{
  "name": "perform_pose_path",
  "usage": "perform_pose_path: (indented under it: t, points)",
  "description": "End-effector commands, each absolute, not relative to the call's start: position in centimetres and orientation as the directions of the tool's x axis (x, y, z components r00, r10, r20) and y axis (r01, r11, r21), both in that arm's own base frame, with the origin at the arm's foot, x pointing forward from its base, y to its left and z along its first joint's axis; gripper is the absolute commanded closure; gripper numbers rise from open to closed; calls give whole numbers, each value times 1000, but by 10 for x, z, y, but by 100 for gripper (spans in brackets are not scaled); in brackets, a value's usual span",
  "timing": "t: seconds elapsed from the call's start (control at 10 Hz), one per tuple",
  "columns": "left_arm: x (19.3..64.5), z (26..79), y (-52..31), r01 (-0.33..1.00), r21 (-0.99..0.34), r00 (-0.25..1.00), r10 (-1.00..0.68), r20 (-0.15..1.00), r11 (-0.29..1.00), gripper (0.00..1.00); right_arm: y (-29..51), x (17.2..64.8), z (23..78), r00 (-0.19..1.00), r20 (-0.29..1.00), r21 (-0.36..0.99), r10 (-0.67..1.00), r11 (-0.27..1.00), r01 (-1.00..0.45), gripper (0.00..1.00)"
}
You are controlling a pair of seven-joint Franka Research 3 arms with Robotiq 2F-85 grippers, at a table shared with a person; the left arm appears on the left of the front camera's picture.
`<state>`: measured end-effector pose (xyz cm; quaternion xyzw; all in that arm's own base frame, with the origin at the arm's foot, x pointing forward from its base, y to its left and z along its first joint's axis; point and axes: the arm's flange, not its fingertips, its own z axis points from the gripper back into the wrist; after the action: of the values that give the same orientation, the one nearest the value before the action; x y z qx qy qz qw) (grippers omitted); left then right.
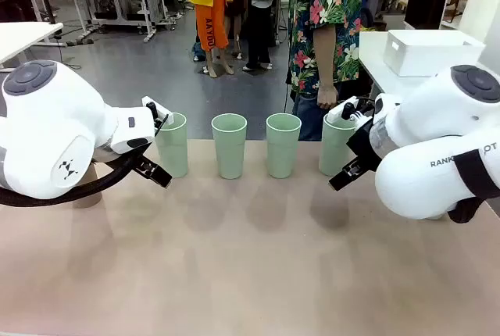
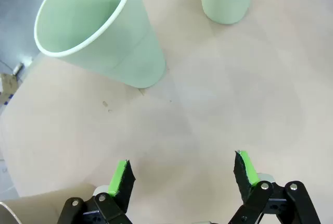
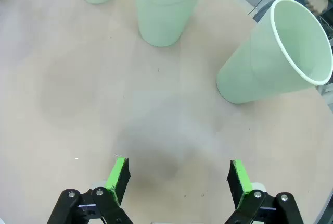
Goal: Stack the cups and store them in the basket.
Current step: Pick up two Reusable plastic cups , one in each hand.
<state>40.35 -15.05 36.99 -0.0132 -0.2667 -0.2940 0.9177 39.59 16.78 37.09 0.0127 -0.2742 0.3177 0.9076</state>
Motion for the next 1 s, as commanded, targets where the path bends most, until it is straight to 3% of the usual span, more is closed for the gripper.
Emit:
perform_pose_path:
  t: [0.0,0.9]
  points:
    - [404,370,-151,547,133,685,-533,498,827,0,168,396,371,648,506,-151,570,798,-584,0]
    - [404,370,-151,546,132,685,-532,497,827,0,168,396,371,647,506,-152,571,797,-584,0]
